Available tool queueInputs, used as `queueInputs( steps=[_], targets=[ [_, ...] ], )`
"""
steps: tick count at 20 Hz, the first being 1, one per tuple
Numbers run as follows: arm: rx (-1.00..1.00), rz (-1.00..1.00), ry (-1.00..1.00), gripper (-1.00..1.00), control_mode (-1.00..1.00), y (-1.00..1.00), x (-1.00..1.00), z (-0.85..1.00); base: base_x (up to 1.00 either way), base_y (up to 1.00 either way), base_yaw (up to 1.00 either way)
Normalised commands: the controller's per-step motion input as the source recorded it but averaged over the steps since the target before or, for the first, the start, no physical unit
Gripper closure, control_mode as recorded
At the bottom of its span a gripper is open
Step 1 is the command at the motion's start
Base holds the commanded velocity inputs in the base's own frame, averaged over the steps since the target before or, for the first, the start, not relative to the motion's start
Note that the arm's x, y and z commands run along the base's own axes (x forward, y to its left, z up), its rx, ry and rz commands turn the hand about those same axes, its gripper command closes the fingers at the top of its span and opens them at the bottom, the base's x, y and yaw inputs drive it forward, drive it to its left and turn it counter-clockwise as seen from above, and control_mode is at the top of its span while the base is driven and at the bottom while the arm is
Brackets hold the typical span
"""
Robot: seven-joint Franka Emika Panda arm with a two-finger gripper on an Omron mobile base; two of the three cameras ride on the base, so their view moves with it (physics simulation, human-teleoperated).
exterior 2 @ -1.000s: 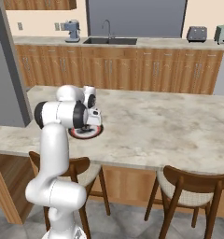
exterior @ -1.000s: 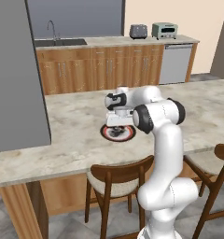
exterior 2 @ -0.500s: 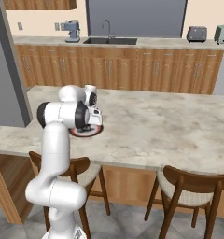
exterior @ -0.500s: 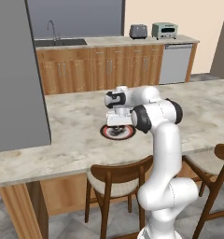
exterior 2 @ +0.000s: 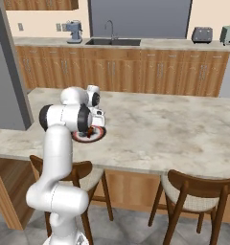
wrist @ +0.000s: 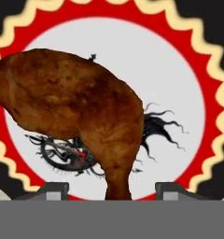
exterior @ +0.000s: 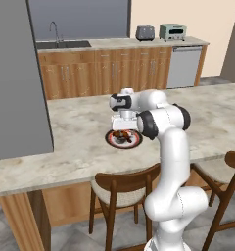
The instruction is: Take the chicken drumstick from the fridge and place it on the digital scale on the counter by the fridge. Wait a few seconds for a reading, then move it to the plate on the dining counter.
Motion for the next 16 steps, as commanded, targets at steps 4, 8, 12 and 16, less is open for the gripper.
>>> queueInputs(
  steps=[4,8,12,16],
  targets=[
    [0.00,0.00,0.00,-1.00,-1.00,0.00,0.00,0.00,0.00,0.00,0.00],
    [0.00,0.00,0.00,-1.00,-1.00,0.00,-0.11,0.21,0.00,0.00,0.00],
    [0.00,0.00,0.00,-1.00,-1.00,-0.14,-0.70,0.75,0.00,0.00,0.00],
    [0.00,0.00,-0.03,-1.00,-1.00,-0.46,-1.00,0.47,0.00,0.00,0.00]
  ],
)
